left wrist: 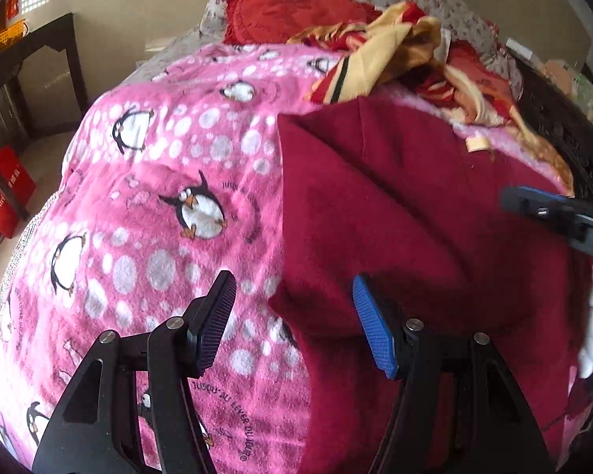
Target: Fold small clothes
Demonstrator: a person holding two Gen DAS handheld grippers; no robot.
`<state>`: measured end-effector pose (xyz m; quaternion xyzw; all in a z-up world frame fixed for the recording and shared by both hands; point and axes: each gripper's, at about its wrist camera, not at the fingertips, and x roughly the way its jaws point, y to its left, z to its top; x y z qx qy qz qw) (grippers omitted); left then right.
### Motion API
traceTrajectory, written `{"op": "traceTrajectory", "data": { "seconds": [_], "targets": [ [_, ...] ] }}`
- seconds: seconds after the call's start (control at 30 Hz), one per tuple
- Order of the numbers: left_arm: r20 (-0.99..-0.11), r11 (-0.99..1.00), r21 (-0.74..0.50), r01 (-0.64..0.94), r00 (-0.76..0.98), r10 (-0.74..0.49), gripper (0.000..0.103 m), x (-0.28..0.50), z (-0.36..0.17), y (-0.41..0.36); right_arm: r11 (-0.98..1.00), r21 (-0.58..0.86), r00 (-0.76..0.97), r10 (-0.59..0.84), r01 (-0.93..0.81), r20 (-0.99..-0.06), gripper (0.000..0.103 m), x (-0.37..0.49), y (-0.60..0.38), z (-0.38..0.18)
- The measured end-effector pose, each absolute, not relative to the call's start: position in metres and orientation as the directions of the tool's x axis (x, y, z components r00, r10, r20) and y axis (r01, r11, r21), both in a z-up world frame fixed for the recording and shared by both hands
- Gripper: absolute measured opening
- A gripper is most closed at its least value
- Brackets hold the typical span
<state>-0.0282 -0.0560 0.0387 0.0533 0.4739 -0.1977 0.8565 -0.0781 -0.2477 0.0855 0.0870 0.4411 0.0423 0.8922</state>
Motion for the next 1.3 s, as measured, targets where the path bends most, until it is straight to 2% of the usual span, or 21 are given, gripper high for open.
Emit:
{"op": "traceTrajectory", "data": {
  "seconds": [0.23,0.27,0.37,0.53,0.83,1.07,1.3],
  "targets": [
    [-0.842,0.930,-0.087,0.358,0.472,-0.261,0.063,-0.031,0.027,-0.055,0.956,0.058,0.496,-0.097,0.288,-0.863,0.047,-0.142,-0.355,0.050],
    [-0.844,0.931,-0.079,0.355,0.473,-0.252,0.063,-0.031,0.029,-0.056,0.949,0.072,0.497,-0.097,0.308,-0.862,0.044,-0.148,-0.365,0.046],
    [-0.840,0.932,-0.051,0.360,0.488,-0.235,0.063,-0.035,0.037,-0.061,0.926,0.153,0.531,-0.058,0.345,-0.845,0.044,-0.155,-0.376,0.053],
    [-0.823,0.928,-0.036,0.370,0.516,-0.237,0.063,-0.044,0.050,-0.067,0.936,0.153,0.573,-0.060,0.317,-0.817,0.045,-0.165,-0.359,0.070],
    [-0.819,0.921,-0.029,0.389,0.519,-0.245,0.063,-0.058,0.061,-0.079,0.927,0.111,0.496,-0.088,0.358,-0.864,0.045,-0.173,-0.350,0.038],
    [-0.822,0.908,-0.050,0.415,0.499,-0.273,0.063,-0.066,0.061,-0.093,0.908,0.239,0.598,-0.015,0.344,-0.801,0.047,-0.217,-0.358,0.086],
    [-0.851,0.900,-0.014,0.436,0.467,-0.240,0.063,-0.065,0.034,-0.112,0.878,0.211,0.621,-0.117,0.429,-0.775,0.056,-0.291,-0.384,0.121]
  ]
}}
